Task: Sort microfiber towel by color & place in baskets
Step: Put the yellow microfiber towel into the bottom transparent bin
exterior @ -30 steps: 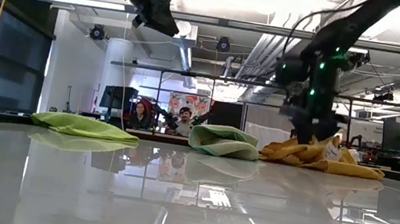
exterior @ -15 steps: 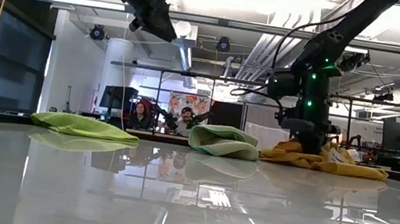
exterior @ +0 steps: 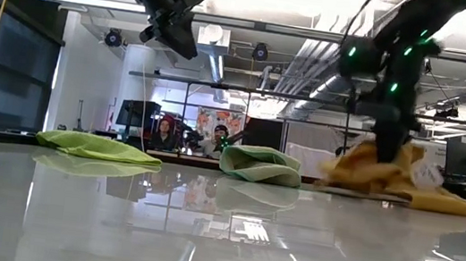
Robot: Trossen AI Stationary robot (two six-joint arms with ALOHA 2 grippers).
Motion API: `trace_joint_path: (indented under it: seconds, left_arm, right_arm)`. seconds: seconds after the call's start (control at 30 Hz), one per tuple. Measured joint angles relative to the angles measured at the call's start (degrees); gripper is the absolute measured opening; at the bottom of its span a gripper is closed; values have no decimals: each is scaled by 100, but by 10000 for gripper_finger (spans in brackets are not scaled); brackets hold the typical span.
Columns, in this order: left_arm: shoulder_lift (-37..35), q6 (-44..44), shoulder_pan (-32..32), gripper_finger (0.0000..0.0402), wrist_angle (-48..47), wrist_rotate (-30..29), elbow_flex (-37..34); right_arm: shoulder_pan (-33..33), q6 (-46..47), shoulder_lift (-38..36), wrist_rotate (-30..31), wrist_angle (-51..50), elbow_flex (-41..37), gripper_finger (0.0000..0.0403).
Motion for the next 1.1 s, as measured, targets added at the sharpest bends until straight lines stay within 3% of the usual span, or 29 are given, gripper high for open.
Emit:
trace_joint_path:
  seconds: [0.27, 0.5, 0.8, 0.93, 1.1]
  left_arm:
    - [0, -20, -272, 64, 21, -180, 0]
    - [0, -218, -529, 64, 20, -261, 0]
    - [0, -215, -622, 64, 153, -365, 0]
    - [0, -271, -623, 64, 142, -367, 0]
    - [0, -358, -719, 64, 108, -335, 0]
  right_arm:
    - [1023, 1109, -2002, 72, -266, -4, 9]
    - [2058, 2105, -3058, -135, -747, 923, 13]
    - [3584, 3394, -3420, -1079, -713, 2100, 15]
    - [4367, 4293, -3411, -1616, -745, 2138, 15]
    - [5538, 4751, -3366, -1580, -293, 1865, 16]
